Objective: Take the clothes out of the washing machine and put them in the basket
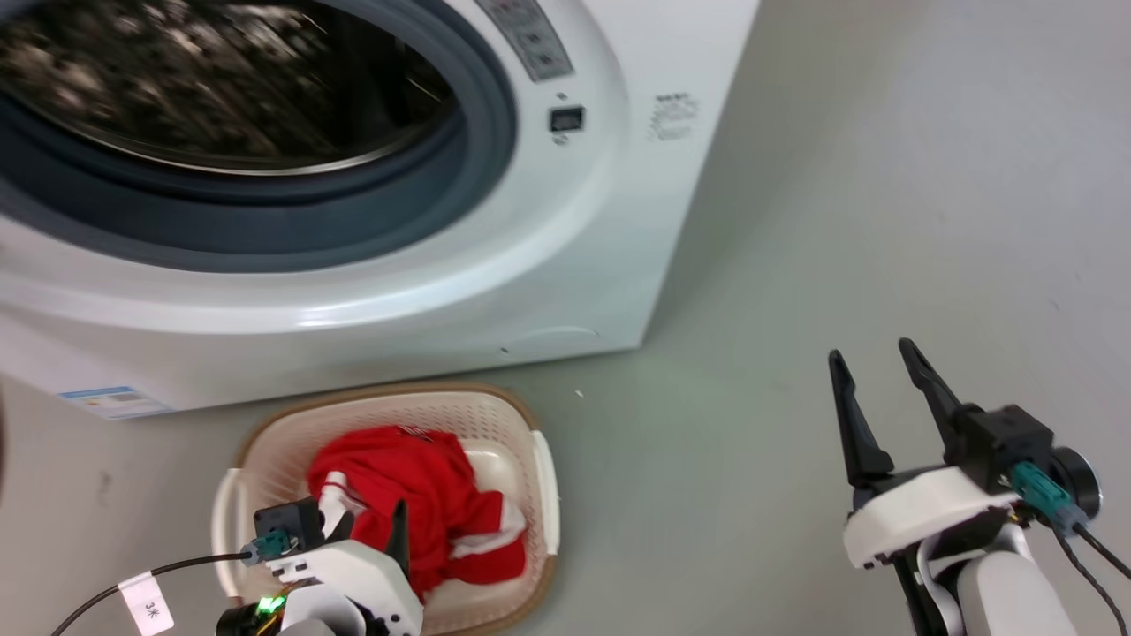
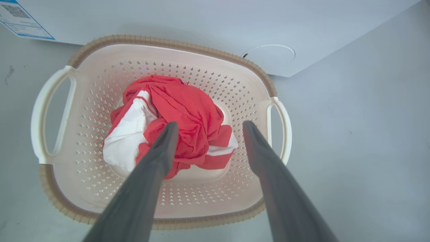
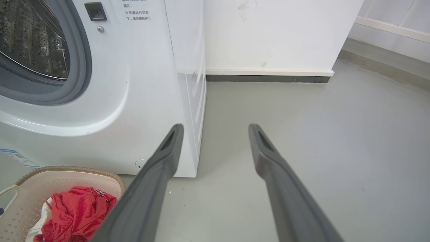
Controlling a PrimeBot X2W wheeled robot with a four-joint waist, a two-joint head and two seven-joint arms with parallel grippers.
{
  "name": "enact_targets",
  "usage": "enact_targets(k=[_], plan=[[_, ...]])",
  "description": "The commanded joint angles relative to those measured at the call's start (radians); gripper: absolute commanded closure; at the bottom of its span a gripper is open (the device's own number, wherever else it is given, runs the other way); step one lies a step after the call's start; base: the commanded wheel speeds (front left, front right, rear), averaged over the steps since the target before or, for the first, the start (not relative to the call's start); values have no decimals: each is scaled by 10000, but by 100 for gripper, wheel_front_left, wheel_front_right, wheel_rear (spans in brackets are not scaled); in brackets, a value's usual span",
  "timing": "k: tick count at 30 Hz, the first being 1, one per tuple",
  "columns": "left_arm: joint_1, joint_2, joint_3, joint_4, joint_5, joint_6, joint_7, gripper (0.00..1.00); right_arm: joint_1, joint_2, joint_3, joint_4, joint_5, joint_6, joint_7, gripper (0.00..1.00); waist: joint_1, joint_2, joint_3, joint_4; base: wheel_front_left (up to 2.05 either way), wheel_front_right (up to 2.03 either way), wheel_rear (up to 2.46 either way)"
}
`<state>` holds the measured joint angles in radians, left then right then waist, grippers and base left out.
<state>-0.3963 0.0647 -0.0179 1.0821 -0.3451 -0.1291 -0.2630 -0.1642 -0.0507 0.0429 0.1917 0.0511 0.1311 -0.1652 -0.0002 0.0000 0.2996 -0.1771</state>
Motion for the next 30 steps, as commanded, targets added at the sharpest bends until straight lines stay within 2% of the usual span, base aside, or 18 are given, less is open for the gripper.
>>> enact_targets(k=[1,2,5,16,21,30], plan=[[268,-39,35,-404,79,-17,-23,0,237,12,-91,-161,-98,-7,84,0,2,0,-826,765,0,0,0],[482,-72,60,-1418,311,-12,-24,0,542,10,-324,-376,-143,-8,261,0,2,0,-1153,1102,0,0,0],[697,-123,51,-2519,604,60,-24,0,781,10,-476,-558,-213,-7,414,0,2,0,-1433,1398,0,0,0],[1542,-151,-347,-6044,1589,438,-25,0,1463,10,-733,-1023,-348,-7,771,0,2,0,-2255,1900,0,0,0],[2025,-147,-391,-7316,2071,602,-25,0,1805,10,-804,-1173,-379,-8,875,0,2,0,-2594,2050,0,0,0],[3017,167,-378,-8464,2626,623,-25,0,2250,10,-705,-1571,-323,-7,947,0,2,0,-3080,2008,0,0,0]])
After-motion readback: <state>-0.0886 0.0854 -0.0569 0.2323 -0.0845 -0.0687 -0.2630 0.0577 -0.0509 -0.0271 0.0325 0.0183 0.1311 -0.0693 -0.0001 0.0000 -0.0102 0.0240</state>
